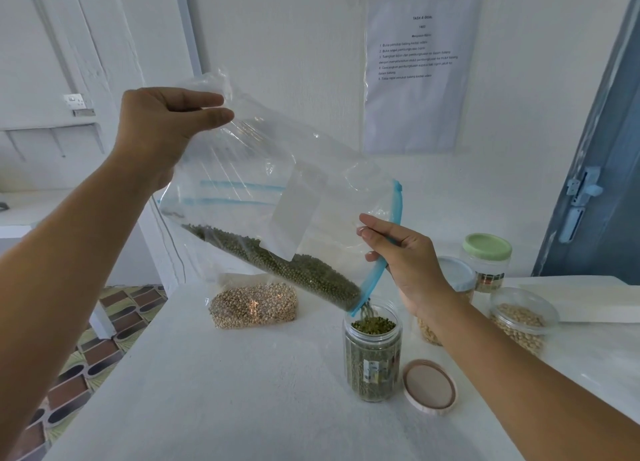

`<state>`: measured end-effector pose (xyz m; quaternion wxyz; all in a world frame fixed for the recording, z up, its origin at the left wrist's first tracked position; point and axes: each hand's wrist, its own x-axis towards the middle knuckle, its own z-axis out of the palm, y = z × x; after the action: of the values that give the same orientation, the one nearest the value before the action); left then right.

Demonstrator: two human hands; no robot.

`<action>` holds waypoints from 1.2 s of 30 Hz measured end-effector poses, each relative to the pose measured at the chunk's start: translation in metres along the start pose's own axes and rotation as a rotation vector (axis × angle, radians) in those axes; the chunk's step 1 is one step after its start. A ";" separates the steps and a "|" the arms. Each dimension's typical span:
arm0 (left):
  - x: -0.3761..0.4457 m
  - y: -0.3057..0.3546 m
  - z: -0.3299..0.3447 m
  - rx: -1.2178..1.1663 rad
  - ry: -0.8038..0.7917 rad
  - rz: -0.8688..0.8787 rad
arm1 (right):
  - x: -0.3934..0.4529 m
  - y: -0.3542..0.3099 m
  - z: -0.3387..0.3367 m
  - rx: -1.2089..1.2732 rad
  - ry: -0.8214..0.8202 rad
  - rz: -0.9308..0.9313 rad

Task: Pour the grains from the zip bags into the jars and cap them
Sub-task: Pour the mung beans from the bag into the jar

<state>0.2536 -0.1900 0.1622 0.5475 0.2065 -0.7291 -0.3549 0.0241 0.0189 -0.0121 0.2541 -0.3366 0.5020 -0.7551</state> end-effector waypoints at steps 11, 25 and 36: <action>-0.001 0.001 0.000 0.001 -0.004 -0.002 | 0.000 0.001 -0.001 0.006 0.002 -0.002; -0.002 0.004 0.004 0.000 -0.009 -0.003 | 0.001 0.001 -0.003 0.011 0.008 -0.001; 0.000 0.002 0.007 0.004 -0.013 0.007 | 0.002 0.003 -0.005 0.008 0.004 -0.007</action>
<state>0.2478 -0.1863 0.1628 0.5435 0.2029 -0.7340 -0.3531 0.0188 0.0192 -0.0159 0.2520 -0.3358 0.4982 -0.7586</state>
